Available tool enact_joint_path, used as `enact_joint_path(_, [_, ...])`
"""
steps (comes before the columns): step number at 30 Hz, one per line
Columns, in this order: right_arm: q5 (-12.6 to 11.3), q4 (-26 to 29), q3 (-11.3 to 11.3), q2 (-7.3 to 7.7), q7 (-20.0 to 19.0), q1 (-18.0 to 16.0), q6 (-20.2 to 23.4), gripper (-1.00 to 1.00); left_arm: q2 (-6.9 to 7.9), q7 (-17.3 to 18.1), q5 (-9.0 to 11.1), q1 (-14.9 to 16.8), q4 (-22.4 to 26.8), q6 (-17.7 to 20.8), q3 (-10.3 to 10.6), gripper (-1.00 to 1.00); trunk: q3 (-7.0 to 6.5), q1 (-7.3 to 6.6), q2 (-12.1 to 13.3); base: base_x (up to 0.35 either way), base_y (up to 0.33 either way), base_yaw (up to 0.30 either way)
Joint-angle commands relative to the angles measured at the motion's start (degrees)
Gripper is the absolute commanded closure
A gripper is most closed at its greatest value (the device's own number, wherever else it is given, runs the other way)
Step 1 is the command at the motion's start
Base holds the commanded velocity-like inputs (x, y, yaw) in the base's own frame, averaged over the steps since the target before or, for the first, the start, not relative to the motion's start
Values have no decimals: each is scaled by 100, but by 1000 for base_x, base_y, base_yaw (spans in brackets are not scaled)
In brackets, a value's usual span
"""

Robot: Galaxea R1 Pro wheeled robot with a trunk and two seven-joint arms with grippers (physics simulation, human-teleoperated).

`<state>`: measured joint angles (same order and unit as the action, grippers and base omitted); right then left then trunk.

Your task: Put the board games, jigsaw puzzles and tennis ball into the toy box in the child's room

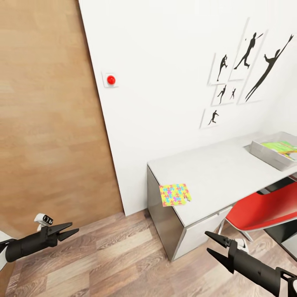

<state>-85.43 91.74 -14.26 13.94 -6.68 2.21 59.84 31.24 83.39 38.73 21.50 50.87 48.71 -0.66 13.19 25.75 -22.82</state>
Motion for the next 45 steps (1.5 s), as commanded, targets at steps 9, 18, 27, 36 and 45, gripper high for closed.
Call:
enact_joint_path(9, [68, 2, -14, -4, -59, -1, 16, -100, -4, 11, 12, 3, 0, 53, 6, -100, -77, 4, -10, 0, 0, 0])
enact_joint_path(18, [70, 2, -15, -5, -61, -1, 16, -100, -1, 28, 12, 3, -2, 44, 11, -100, -162, 4, -10, 0, 0, 0])
enact_joint_path(27, [70, 2, -26, 5, -61, -1, 16, -100, -4, 27, 13, 3, 0, 42, 13, -100, -248, 4, -10, 0, 0, 0])
enact_joint_path(36, [70, 2, -29, 19, -61, -1, 16, -100, -4, 17, 12, 3, 0, 42, 12, -100, -334, 4, -10, 0, 0, 0])
enact_joint_path(45, [70, 2, -22, -4, -61, -1, 16, -100, -2, 19, 12, 3, -3, 42, 6, -100, -419, 4, -10, 0, -66, 0])
